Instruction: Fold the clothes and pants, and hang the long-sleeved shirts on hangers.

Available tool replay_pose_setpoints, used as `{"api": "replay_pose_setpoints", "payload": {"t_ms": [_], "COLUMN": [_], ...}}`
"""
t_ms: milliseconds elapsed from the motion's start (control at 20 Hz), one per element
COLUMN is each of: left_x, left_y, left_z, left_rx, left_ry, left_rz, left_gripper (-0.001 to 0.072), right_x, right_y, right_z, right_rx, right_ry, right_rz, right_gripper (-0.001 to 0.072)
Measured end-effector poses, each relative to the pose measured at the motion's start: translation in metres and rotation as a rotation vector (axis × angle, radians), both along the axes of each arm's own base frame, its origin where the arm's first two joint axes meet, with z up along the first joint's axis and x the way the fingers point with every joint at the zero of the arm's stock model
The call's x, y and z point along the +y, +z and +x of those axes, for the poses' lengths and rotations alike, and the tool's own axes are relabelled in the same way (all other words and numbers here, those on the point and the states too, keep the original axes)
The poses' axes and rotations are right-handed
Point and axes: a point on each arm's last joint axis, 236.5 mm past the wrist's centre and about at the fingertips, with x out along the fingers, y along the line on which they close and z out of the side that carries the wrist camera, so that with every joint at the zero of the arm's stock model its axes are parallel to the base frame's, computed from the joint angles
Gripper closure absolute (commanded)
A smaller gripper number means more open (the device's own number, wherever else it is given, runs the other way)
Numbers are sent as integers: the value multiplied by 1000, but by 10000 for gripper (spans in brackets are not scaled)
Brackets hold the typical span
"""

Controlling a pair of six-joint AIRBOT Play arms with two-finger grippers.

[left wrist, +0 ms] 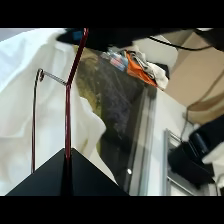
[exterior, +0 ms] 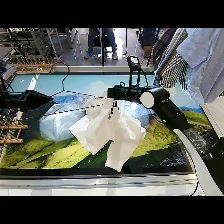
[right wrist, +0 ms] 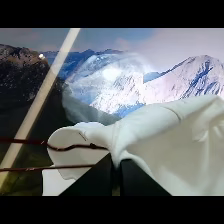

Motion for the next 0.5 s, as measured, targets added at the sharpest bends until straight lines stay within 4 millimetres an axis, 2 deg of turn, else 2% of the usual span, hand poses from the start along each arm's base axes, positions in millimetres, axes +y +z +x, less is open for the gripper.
{"api": "replay_pose_setpoints", "payload": {"t_ms": [200,350,500], "left_x": [-11,-34,-67], "left_y": [-7,-9,-12], "left_z": [23,19,15], "left_rx": [-9,-10,-14], "left_ry": [65,20,-31], "left_rz": [-6,-8,-2], "left_gripper": [694,695,695], "right_x": [9,21,39], "right_y": [9,25,44], "right_z": [-17,-34,-63], "right_rx": [7,-1,-5], "right_ry": [34,74,148], "right_rz": [2,17,12], "right_gripper": [679,679,679]}}
